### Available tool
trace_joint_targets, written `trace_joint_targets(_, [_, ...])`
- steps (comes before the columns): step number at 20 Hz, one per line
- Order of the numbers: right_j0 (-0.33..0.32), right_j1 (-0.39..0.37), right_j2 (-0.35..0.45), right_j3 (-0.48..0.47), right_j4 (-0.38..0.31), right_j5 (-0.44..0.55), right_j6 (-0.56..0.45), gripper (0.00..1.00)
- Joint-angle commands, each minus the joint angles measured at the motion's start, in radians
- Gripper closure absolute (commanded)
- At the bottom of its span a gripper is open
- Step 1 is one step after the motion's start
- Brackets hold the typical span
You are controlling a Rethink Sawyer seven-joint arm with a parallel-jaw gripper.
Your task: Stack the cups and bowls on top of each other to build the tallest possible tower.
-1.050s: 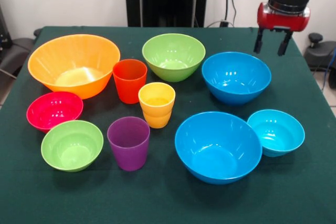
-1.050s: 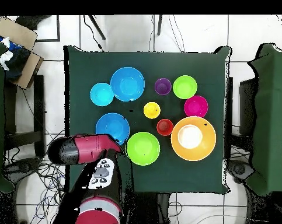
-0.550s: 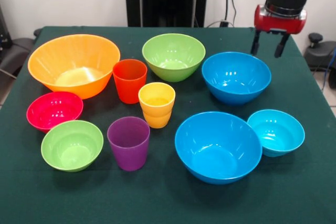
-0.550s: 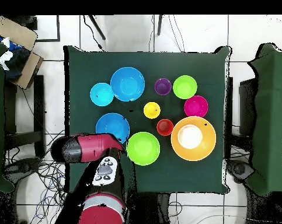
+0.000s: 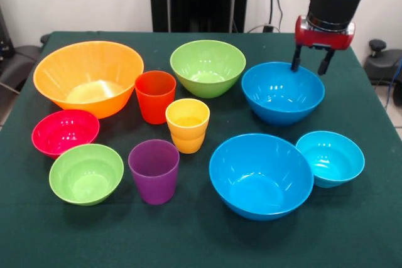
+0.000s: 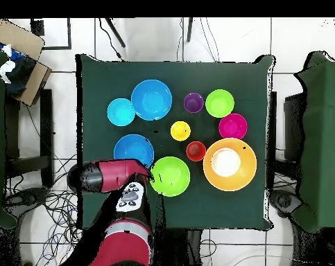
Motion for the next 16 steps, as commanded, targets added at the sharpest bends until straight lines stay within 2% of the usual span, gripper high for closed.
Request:
trace_joint_targets(1, [0.02,0.044,0.059,-0.092,0.025,-0.009,0.134,0.0])
trace_joint_targets(16, [0.024,0.056,0.053,-0.121,0.028,-0.006,0.124,0.0])
